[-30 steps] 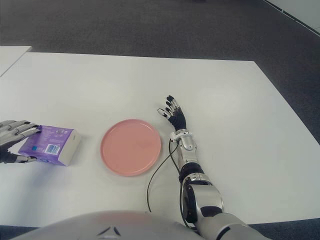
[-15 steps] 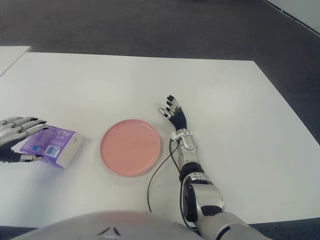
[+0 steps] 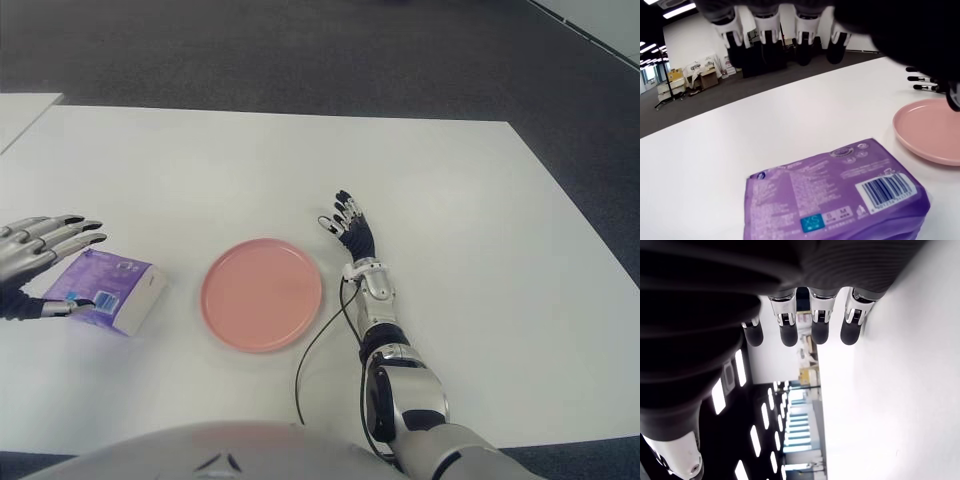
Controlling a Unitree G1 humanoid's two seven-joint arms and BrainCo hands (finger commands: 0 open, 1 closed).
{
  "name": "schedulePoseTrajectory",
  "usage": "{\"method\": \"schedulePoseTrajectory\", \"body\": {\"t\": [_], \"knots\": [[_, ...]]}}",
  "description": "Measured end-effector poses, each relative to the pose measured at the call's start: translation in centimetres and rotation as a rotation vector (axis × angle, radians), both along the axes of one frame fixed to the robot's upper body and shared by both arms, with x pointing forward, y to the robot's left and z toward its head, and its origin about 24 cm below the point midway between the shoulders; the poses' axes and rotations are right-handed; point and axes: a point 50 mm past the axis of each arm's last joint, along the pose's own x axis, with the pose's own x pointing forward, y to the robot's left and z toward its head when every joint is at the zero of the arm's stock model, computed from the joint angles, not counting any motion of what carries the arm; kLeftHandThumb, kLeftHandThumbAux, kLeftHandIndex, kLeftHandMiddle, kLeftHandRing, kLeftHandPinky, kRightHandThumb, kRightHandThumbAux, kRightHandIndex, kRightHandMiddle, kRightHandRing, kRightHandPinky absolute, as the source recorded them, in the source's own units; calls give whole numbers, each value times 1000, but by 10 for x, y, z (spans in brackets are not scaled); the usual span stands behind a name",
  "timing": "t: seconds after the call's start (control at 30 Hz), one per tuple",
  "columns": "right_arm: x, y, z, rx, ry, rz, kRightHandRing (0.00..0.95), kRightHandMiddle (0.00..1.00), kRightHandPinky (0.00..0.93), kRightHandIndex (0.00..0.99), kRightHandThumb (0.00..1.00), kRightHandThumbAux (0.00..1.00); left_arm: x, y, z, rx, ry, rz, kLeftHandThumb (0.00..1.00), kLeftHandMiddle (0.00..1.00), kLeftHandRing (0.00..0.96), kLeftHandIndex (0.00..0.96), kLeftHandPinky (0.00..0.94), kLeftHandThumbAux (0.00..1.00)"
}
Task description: Put the tissue paper into the plate.
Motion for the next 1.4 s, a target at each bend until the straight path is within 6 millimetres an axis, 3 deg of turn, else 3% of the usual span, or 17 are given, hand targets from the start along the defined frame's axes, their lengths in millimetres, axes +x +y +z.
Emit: {"method": "schedulePoseTrajectory", "body": {"t": [0.7,1.4], "knots": [[0,0,0,1,0,-1,0,0,0,0,98,707,-5,-14,7,-11,-81,-43,142,0,0,0,0,164],[0,0,0,1,0,-1,0,0,0,0,98,707,-6,-13,-10,77,57,-66,107,0,0,0,0,180]]}}
